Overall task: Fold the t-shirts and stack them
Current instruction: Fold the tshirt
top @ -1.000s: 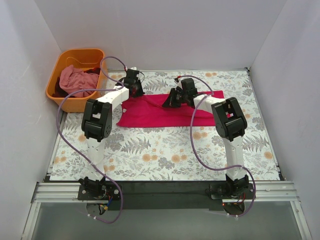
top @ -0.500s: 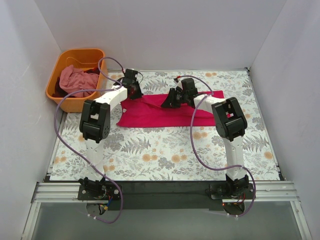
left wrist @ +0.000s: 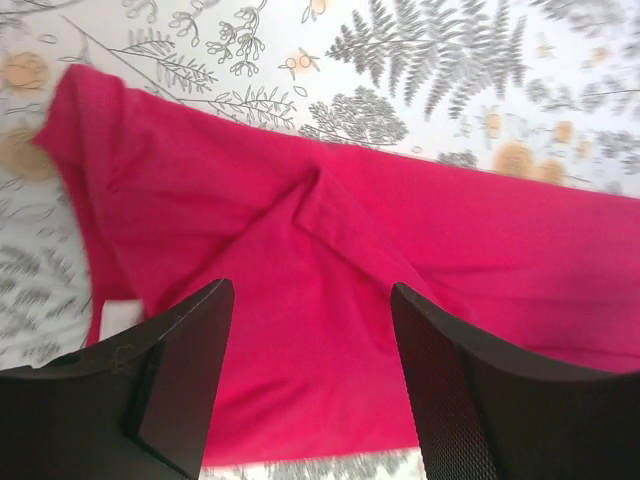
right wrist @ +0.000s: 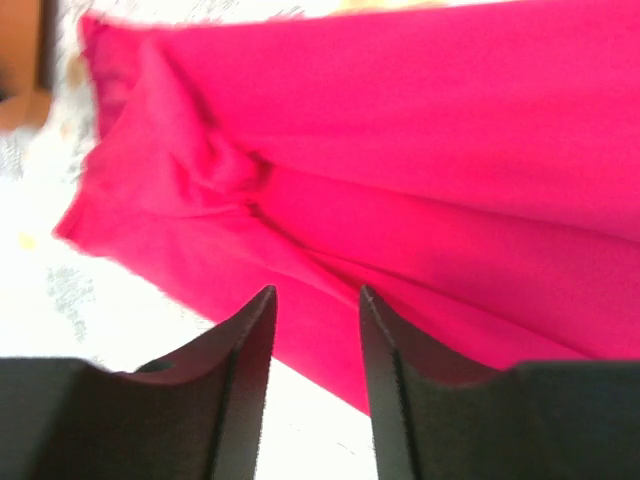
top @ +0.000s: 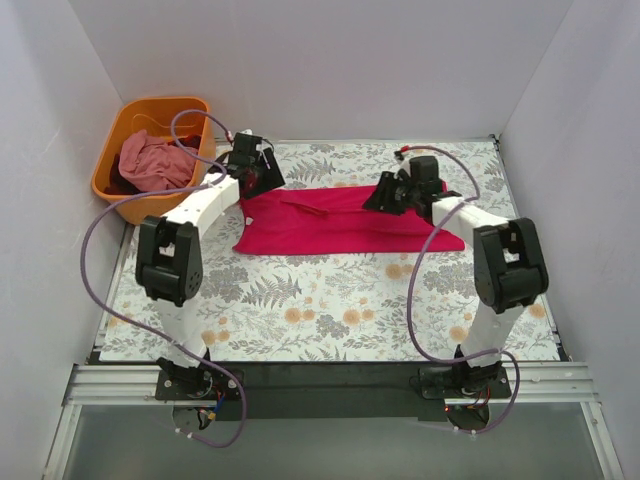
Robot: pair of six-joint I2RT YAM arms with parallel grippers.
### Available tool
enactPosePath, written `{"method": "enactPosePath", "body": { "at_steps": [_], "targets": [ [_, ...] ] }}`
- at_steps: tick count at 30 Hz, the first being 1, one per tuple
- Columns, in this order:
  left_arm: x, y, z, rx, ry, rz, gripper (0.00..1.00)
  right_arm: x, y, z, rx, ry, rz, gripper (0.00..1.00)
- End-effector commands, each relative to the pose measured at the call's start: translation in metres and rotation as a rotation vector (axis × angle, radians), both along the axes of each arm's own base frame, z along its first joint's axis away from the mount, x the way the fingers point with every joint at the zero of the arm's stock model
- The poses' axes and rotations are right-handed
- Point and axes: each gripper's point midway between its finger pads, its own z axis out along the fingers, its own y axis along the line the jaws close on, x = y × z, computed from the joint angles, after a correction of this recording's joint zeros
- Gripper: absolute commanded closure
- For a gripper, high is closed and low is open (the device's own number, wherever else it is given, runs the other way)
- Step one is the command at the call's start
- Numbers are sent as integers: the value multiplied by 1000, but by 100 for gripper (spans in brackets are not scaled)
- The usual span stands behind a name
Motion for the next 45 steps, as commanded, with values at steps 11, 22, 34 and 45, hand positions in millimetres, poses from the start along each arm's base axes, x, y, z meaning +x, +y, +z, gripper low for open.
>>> {"method": "enactPosePath", "body": {
  "at_steps": [11,22,34,45],
  "targets": [
    [-117,33,-25,-41,114,77,88,-47,-73,-36,-244,12,-47,73],
    [-138,68,-75,25,232,187,96,-45,-87,-60,-271,69,-75,73],
    [-156,84,-96,64,309,222,97,2,-118,-57,-254,66,-188,73],
    [-157,90,-96,89,310,232,97,48,-197,-36,-176,70,-438,73]
  ]
}}
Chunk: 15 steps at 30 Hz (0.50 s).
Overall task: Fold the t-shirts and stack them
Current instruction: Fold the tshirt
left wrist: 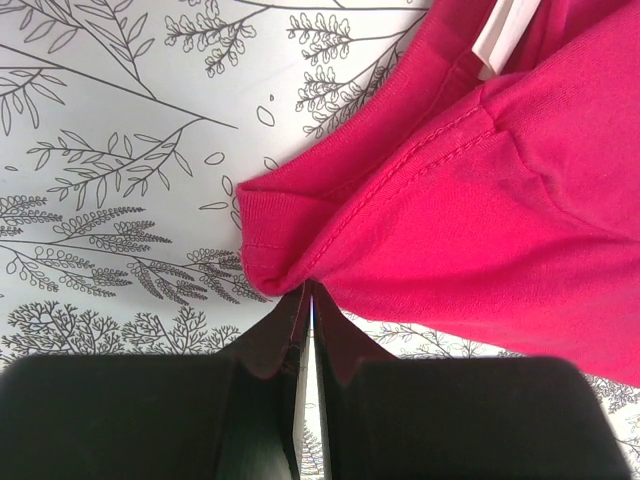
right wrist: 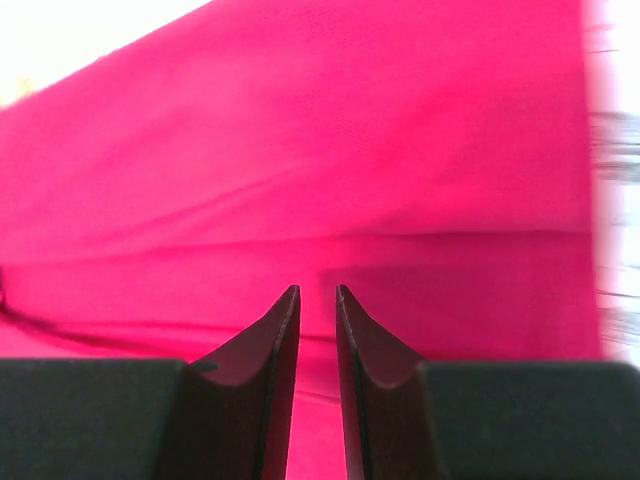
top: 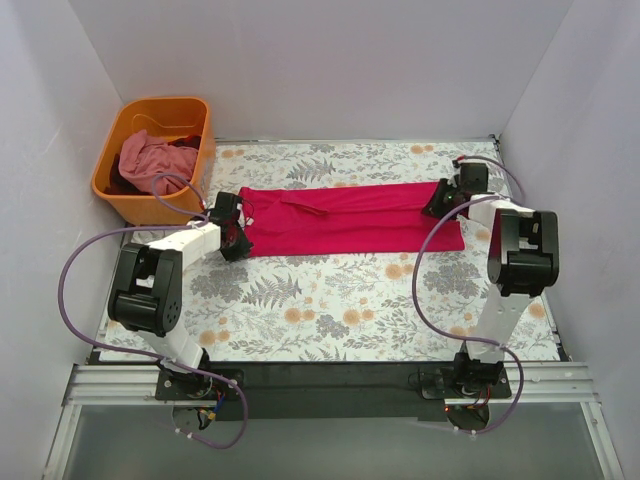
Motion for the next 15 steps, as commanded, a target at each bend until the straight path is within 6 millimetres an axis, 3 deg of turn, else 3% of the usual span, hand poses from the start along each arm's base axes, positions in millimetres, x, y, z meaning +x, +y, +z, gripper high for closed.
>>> {"method": "enactPosePath", "body": {
  "at_steps": [1,3,8,12,15],
  "targets": [
    [-2,10,0,36,3,19,97,9,-33,28,26,-56,-105,73],
    [-1,10,0,37,0,20,96,-3,-42,40,27,-76,-127,72],
    [1,10,1,34,-4,22,96,-37,-48,48,67,-91,-134,72],
    [0,13,-2,44,3,30,96,-67,-65,16,135,-24,-209,72],
    [-1,18,-5,52,14,42,96,-74,-76,3,184,-13,-257,72]
  ]
}}
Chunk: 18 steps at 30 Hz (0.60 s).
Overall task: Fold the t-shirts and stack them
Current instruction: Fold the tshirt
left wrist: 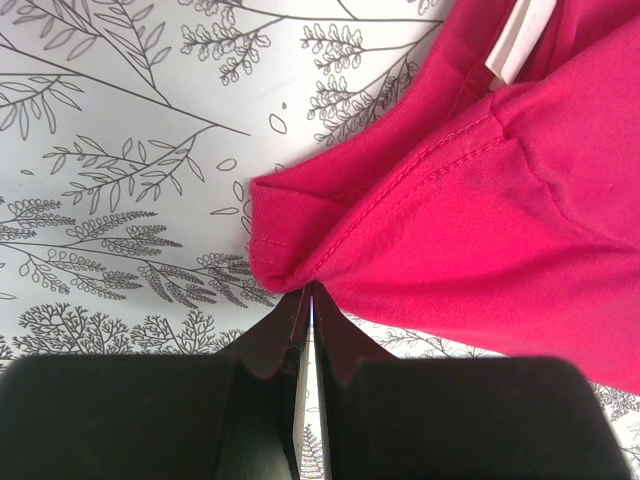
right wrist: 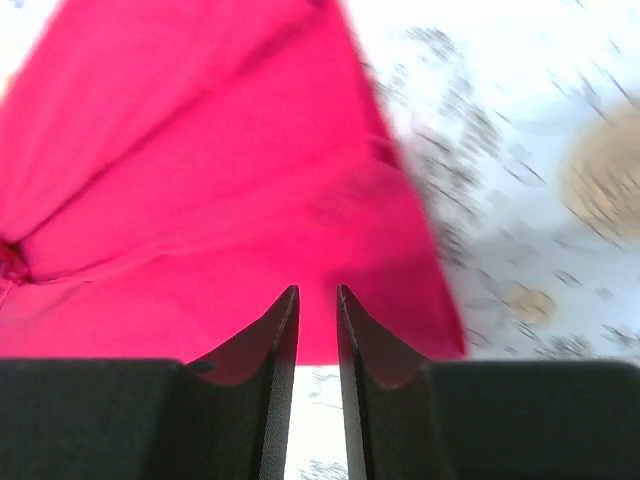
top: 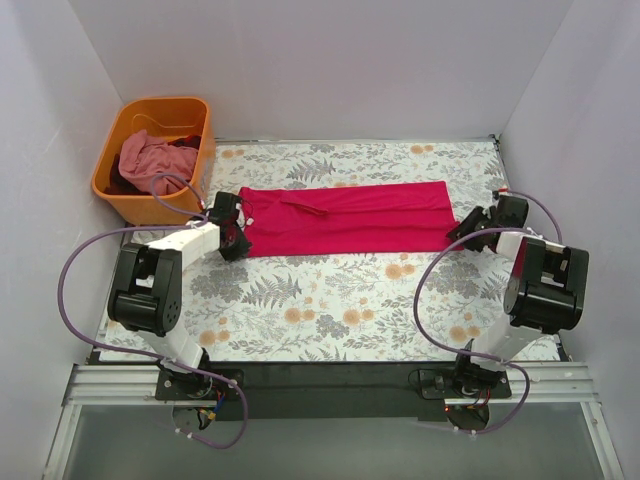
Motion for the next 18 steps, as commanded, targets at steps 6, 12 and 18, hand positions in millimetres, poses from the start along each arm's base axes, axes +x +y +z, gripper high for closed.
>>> {"method": "enactPosePath", "body": {
  "at_steps": [6,12,18],
  "targets": [
    [-5,20,-11,47,43,58,97,-23,-26,-35,111,58,-113,72],
    [-9,23,-10,42,57,75,99,-45,-46,-40,69,98,-211,72],
    [5,16,25,-3,-46,63,84,-32,-41,4,13,-25,-152,71]
  ]
}}
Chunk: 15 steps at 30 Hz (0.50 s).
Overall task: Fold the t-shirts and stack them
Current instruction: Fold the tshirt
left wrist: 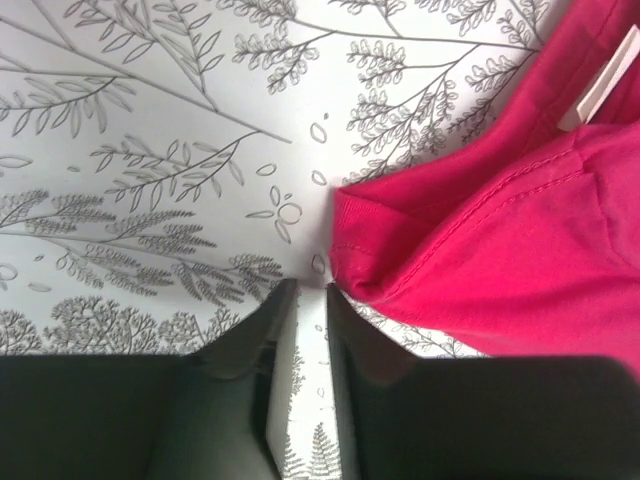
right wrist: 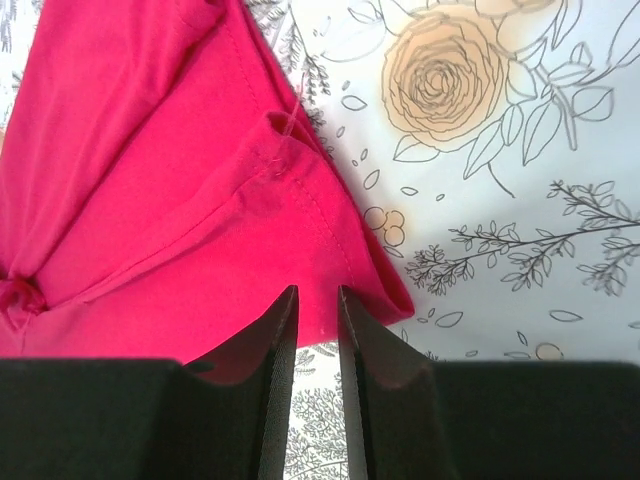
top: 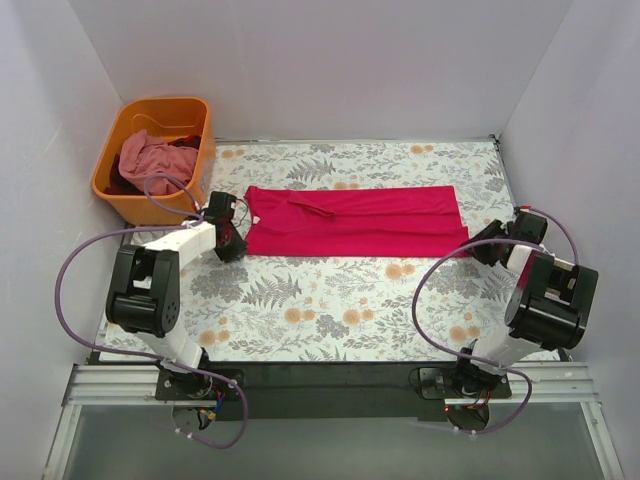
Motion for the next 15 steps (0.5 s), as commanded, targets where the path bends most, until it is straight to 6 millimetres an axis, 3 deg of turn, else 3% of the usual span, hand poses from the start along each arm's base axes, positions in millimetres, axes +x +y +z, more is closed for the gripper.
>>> {"method": "enactPosePath", "body": {
  "at_steps": [1,3,5,6,8,11,13,15],
  "targets": [
    [10,3,34,-7,-74,11,80,6,-2,25,-109,-48,41,71],
    [16,-3,56,-42,-128,6,71,16,12,42,-171,-80,102,70],
    [23,-11,77,-75,-180,0,67,15,20,43,-243,-59,141,69],
    [25,-17,83,-103,-192,-3,63,16,38,44,-262,-61,195,68],
    [28,-25,91,-126,-207,-14,57,16,46,39,-321,-29,240,67],
    [28,-44,83,-133,-179,-47,51,14,74,25,-364,20,347,64],
    [27,-52,69,-142,-136,-53,51,14,74,18,-396,46,357,62],
    [28,-59,63,-139,-121,-62,51,13,89,11,-430,62,424,59]
  ]
}}
